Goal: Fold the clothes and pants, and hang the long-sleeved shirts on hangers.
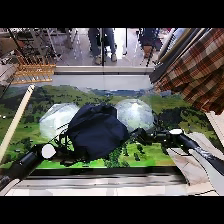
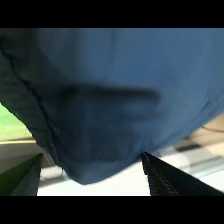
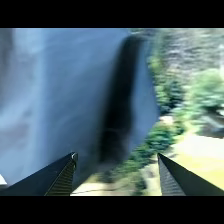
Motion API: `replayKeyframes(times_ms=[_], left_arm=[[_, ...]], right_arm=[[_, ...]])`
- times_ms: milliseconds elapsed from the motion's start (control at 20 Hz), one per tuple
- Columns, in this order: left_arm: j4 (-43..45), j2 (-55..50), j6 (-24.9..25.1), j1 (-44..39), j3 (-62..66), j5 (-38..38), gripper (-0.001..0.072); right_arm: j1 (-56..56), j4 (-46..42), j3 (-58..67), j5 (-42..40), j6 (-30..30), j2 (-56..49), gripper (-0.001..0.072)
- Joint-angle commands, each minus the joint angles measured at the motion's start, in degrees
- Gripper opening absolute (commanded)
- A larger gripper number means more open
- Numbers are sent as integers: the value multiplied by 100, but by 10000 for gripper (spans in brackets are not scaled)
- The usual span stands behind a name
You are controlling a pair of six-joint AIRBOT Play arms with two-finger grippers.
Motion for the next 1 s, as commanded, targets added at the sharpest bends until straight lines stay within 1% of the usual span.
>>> replayKeyframes(times_ms=[0, 50, 100, 150, 200, 250, 300, 350, 400, 450, 500, 600, 700, 900, 950], left_arm=[[-4, -151, -26, -7, -11, 492, 420], [-15, -151, -26, -4, -11, 636, 309], [-55, -151, -26, -4, -11, 739, 261], [-72, -151, -26, -2, -11, 798, 231], [-85, -151, -26, 4, -11, 800, 171], [-85, -146, -24, 4, -11, 800, 101], [-85, -138, -22, 4, -11, 798, 67], [-85, -122, -17, 4, -9, 798, 5], [-85, -101, 11, 4, -9, 798, 7], [-85, -46, 114, 4, 0, 787, 7], [-83, 55, 153, 39, 31, 732, 7], [-74, 326, 369, 280, 192, 529, 4], [-61, 599, 647, 868, 549, 105, 3], [-66, 560, 1419, 2559, 1805, -933, 3], [-66, 450, 1554, 2924, 2179, -1172, 3]], right_arm=[[70, -518, -2, -396, 273, -7, 562], [197, -501, 0, -590, 273, -26, 560], [352, -496, 0, -802, 297, -79, 557], [527, -415, 13, -966, 334, -181, 500], [699, -358, 94, -1045, 337, -317, 458], [855, -365, 243, -1106, 334, -446, 458], [981, -358, 444, -1163, 367, -581, 429], [1064, -372, 647, -1233, 461, -686, 347], [1110, -398, 850, -1285, 621, -782, 231], [1106, -490, 1012, -1279, 745, -828, 65], [1102, -748, 1161, -1276, 883, -822, 11], [1104, -1718, 1541, -1032, 1281, -782, 9], [1104, -2857, 2208, -264, 1392, -772, 9], [1104, -5097, 4299, 1346, 1379, -772, 8], [1104, -5469, 4922, 1722, 1231, -772, 8]])
